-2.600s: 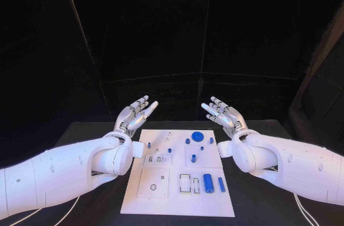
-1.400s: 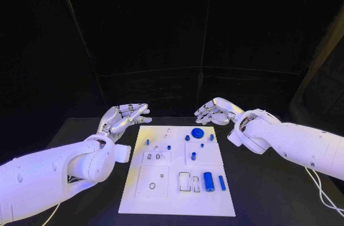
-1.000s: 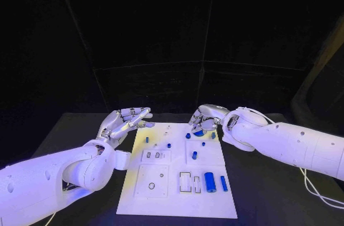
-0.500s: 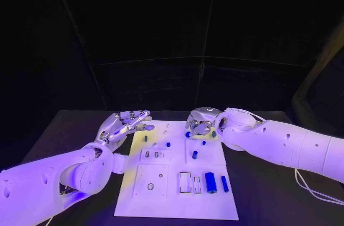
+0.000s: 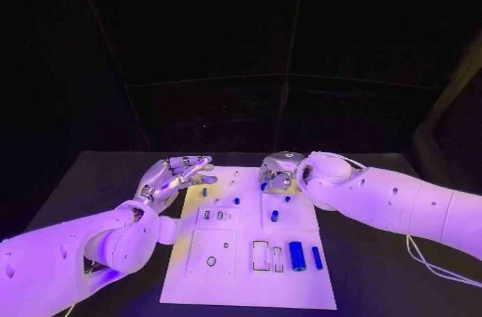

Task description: Assemble the parts on the task board

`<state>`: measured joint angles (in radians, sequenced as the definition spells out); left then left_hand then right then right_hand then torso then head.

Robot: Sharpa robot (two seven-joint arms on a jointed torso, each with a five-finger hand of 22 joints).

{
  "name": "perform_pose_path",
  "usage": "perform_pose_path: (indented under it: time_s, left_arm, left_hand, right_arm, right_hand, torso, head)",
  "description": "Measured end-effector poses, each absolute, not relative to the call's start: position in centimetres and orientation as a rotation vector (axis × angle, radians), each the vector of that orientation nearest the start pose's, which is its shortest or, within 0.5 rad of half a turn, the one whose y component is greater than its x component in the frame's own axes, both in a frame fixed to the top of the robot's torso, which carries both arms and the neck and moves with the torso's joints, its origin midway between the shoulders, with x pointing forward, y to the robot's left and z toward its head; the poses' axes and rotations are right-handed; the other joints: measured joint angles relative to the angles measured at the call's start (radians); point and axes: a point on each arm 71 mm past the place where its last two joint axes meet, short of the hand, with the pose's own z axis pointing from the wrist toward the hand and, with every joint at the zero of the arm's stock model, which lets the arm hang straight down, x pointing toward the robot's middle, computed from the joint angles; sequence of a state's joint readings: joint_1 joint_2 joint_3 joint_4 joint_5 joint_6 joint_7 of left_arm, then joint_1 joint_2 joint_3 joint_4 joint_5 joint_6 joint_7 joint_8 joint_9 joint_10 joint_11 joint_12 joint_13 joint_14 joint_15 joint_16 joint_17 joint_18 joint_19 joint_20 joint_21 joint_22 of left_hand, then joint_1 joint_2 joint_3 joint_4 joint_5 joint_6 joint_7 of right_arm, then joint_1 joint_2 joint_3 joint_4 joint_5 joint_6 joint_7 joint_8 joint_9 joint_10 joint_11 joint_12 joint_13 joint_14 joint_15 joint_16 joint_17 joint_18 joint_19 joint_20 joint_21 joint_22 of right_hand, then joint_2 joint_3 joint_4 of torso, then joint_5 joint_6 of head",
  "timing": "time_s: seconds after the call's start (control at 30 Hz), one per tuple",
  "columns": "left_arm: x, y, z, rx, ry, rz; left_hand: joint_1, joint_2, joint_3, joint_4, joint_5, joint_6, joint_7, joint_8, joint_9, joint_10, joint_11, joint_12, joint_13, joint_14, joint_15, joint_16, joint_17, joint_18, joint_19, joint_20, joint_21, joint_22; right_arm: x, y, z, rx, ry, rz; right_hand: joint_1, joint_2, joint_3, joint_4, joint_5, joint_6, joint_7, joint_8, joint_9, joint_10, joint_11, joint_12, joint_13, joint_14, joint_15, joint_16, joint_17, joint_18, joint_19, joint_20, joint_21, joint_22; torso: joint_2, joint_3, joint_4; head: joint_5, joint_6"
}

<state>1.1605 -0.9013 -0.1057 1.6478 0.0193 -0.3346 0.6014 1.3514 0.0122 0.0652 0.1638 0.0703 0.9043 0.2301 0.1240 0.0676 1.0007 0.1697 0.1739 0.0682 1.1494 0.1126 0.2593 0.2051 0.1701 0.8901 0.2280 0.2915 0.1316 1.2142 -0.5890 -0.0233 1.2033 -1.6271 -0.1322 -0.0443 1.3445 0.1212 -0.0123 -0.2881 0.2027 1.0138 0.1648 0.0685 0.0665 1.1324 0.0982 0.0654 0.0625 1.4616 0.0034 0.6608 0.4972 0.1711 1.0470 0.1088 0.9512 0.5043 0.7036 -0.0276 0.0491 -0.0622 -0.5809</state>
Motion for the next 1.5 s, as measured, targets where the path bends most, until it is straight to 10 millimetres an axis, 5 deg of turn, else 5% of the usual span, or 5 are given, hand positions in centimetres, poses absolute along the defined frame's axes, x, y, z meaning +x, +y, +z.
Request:
perform_pose_path:
  time_s: [0.63,0.93,1.5]
  left_arm:
    - [45.2,20.6,-19.9,-1.074,1.337,-1.648]
    - [45.3,20.6,-20.0,-1.077,1.344,-1.646]
    - [45.4,20.5,-20.0,-1.081,1.355,-1.645]
  left_hand:
    - [0.004,0.004,0.003,-0.003,0.0,0.0,0.0,0.0,-0.001,0.0,0.0,0.0,0.0,0.0,0.0,0.0,0.003,0.0,0.0,0.0,0.0,-0.001]
    - [0.004,0.004,0.004,-0.004,0.0,0.0,0.0,-0.004,-0.002,0.0,0.0,-0.005,0.0,0.0,0.0,0.0,0.006,0.0,0.003,0.004,0.0,-0.002]
    - [0.008,0.008,0.006,-0.005,0.0,0.0,0.0,-0.004,-0.002,0.0,0.0,-0.005,-0.001,0.0,0.0,0.0,0.007,0.0,0.003,0.004,0.0,-0.003]
  right_arm:
    - [54.0,-15.4,-20.1,-0.417,1.748,0.507]
    - [53.9,-15.2,-19.8,-0.409,1.712,0.521]
    - [55.1,-13.2,-18.5,-0.302,1.571,0.559]
  right_hand:
    - [0.001,0.012,0.096,0.0,-0.036,0.02,-0.005,0.0,-0.001,0.019,-0.004,0.0,0.0,0.0,0.0,0.159,0.138,0.0,-0.014,0.0,0.07,0.042]
    - [-0.011,0.024,0.181,0.001,-0.099,0.079,-0.015,0.01,0.004,0.086,-0.021,0.007,0.004,0.005,-0.005,0.257,0.226,0.0,0.014,-0.012,0.148,0.142]
    - [-0.054,-0.012,0.259,0.013,-0.1,0.081,-0.016,0.001,0.005,0.082,-0.017,0.0,0.003,0.005,-0.005,0.277,0.231,0.0,0.01,-0.008,0.166,0.155]
  torso:
    - [0.014,0.0038,0.0017]
    - [0.017,0.0045,0.0019]
    - [0.026,0.0037,0.0071]
  head:
    - [-0.001,0.001]
    - [-0.001,0.001]
    - [-0.002,0.015]
